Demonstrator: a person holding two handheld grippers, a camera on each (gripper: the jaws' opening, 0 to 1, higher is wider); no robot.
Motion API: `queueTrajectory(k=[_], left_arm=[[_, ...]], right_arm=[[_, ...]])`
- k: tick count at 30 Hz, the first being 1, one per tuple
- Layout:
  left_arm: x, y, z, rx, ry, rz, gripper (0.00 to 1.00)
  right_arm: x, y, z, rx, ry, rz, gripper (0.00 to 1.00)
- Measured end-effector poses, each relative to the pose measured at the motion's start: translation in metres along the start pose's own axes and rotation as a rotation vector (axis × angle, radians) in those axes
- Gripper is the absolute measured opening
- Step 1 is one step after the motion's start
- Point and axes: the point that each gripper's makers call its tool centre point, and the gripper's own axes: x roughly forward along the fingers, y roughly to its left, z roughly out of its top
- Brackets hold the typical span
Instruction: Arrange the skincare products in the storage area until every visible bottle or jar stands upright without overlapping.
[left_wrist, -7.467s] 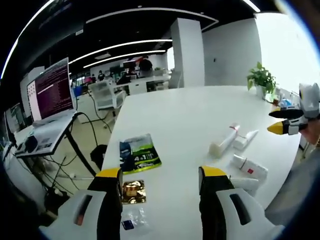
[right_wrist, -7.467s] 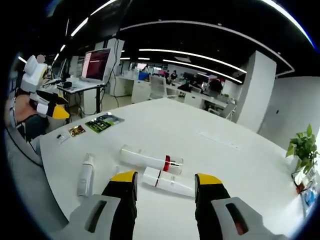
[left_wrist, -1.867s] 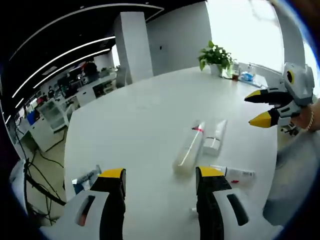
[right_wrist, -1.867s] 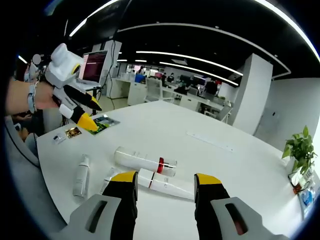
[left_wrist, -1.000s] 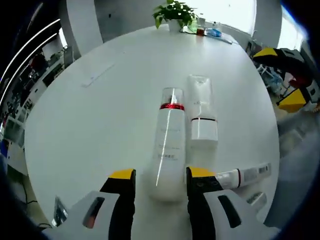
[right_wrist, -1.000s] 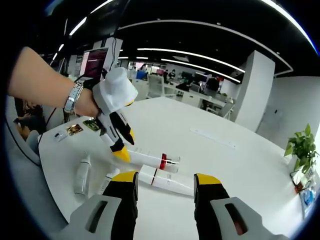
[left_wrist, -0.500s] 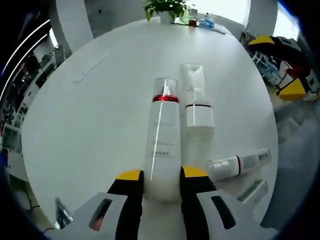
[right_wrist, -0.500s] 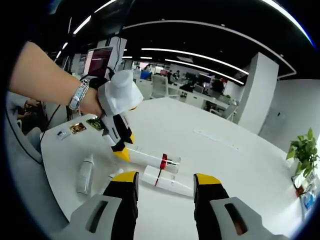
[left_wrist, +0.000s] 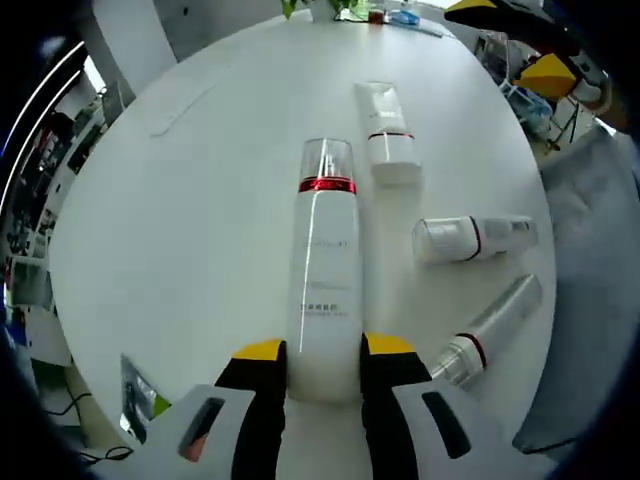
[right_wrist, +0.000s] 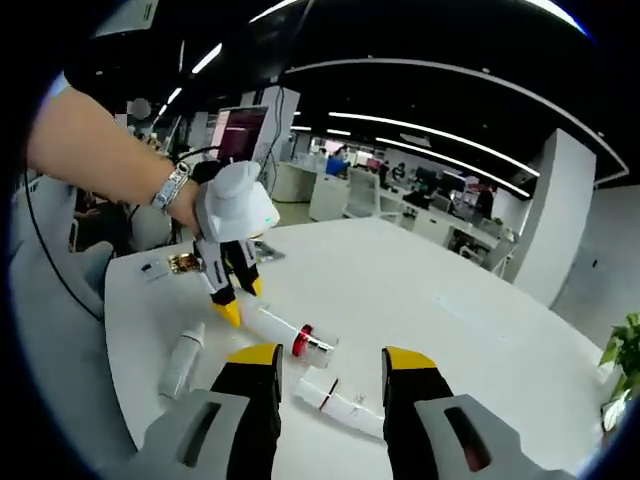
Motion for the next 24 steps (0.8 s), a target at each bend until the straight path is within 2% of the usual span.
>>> queueTrajectory(k=[2, 6, 9, 13, 15, 18, 24], left_arm=[[-0.001, -0.002, -0.003, 0.04, 0.013, -0.003, 0.26], [-0.002, -0.004, -0.007, 0.047, 0.026, -0.008, 0.26], [-0.003, -0.005, -0.01, 0.052, 0.033, -0.01, 0.26], [-0.004, -0.007, -0.016, 0.066, 0.051, -0.01, 0.26], [-0.004, -0.007, -0.017, 0.073, 0.058, -0.007, 0.26], [-0.004, -0.007, -0.019, 0.084, 0.063, -0.001, 0.26], [-0.004, -0.007, -0.019, 0.082, 0.063, 0.001, 0.26]], right_arm=[[0.013, -0.001, 0.002, -0.043, 0.009, 0.038, 0.38], [0.04, 0.003, -0.001, -0.162, 0.054, 0.129, 0.34], [0.064, 0.013, -0.018, -0.217, 0.129, 0.228, 0.36], [0.088, 0.016, -0.038, -0.25, 0.202, 0.303, 0.35], [0.096, 0.019, -0.05, -0.319, 0.241, 0.358, 0.36], [0.101, 0.027, -0.062, -0.347, 0.291, 0.438, 0.34], [0.107, 0.032, -0.073, -0.417, 0.348, 0.516, 0.26]])
